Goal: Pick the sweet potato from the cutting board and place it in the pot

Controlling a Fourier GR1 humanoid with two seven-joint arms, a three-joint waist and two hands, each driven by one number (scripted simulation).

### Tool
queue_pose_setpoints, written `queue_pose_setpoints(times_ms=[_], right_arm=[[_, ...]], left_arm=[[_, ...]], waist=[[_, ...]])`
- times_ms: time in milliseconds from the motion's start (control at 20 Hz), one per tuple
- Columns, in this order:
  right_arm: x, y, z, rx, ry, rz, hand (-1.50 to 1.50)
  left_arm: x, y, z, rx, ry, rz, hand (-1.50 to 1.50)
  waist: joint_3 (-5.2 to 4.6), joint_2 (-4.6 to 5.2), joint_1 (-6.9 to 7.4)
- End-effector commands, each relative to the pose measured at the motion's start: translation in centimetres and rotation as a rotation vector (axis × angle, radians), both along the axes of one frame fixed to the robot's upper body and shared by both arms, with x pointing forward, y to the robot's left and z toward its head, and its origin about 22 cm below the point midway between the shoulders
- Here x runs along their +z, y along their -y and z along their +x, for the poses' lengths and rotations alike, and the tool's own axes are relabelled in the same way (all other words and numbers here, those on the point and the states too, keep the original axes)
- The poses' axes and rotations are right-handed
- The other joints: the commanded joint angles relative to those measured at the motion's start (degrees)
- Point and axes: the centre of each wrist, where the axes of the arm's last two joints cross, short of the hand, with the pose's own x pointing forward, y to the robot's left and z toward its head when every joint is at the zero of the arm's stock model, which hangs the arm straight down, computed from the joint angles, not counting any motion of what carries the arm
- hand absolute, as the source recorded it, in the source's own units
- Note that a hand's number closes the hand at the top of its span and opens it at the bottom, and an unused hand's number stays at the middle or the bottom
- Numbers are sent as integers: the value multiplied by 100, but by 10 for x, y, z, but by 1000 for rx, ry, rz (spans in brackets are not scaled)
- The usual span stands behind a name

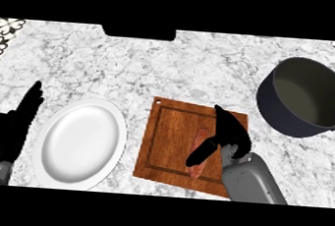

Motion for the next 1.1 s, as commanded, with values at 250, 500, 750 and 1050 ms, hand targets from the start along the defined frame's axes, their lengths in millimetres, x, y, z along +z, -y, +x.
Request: queue_pose_setpoints(times_ms=[250, 500, 750, 1050], right_arm=[[-22, -8, 10, -98, -199, -129, -150], [-14, -13, 11, -79, -189, -140, -150], [-28, -13, 13, -85, -201, -101, -150], [-52, -28, 6, 11, -174, -132, 150]], left_arm=[[-5, -5, -9, 1, -18, -14, 0], [3, 1, 9, -3, 5, 3, 0], [-22, -2, 5, 9, -19, 1, 0], [-6, -6, -3, 11, -3, 7, 0]], waist=[[1, -5, -49], [2, -8, -112], [0, 1, -111], [5, -1, -49]])
